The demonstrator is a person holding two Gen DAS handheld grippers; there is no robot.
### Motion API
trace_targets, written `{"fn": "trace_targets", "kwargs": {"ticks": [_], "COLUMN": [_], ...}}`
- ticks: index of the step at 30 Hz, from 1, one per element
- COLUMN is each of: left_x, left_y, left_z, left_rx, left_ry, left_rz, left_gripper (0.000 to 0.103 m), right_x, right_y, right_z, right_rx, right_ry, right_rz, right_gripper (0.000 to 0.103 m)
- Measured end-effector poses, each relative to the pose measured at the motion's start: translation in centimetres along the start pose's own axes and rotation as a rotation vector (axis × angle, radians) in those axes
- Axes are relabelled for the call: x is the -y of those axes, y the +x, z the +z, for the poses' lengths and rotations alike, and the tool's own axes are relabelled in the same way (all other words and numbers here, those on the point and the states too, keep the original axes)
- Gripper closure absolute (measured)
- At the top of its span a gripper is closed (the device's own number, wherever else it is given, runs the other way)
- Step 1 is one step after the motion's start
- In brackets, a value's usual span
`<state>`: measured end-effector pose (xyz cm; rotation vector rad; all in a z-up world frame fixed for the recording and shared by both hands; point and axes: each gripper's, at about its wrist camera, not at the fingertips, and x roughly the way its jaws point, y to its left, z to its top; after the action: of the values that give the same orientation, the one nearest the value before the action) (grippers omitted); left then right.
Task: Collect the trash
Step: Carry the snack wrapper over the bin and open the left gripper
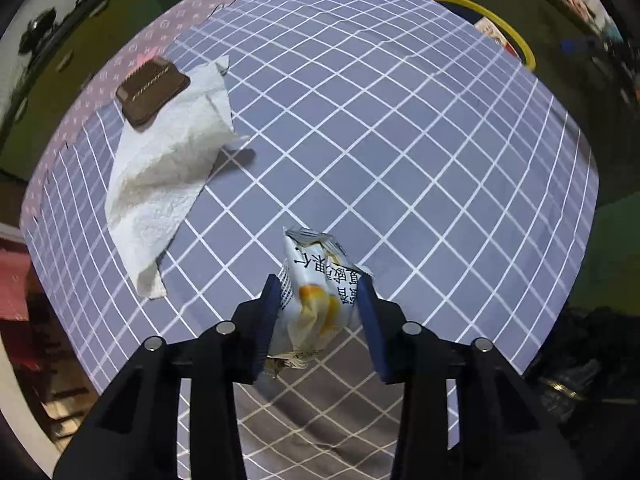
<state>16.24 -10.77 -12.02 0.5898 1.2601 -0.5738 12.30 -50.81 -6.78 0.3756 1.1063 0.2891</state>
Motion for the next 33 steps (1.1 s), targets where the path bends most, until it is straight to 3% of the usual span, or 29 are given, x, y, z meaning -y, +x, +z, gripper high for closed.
{"fn": "trace_targets", "kwargs": {"ticks": [9,15,24,29,33], "left_x": [0.0,1.7,10.2,16.8,21.2], "left_y": [-1.9,-4.3,-6.3,-4.2,-1.4], "left_z": [0.3,3.2,15.1,24.2,29.8], "left_rx": [0.055,0.119,0.205,0.219,0.212], "left_ry": [0.013,0.058,0.308,0.424,0.452], "left_rz": [0.002,-0.023,-0.084,-0.146,-0.198], "left_gripper": [0.072,0.072,0.072,0.072,0.071], "right_x": [0.0,0.2,4.7,8.9,11.7], "right_y": [-0.1,-1.1,-5.7,-6.9,-7.1], "right_z": [-0.1,-0.4,-2.7,-4.7,-6.3], "right_rx": [0.002,0.024,0.111,0.117,0.112], "right_ry": [0.000,0.001,0.071,0.162,0.228], "right_rz": [0.000,-0.003,-0.083,-0.104,-0.107], "right_gripper": [0.028,0.028,0.028,0.028,0.028]}}
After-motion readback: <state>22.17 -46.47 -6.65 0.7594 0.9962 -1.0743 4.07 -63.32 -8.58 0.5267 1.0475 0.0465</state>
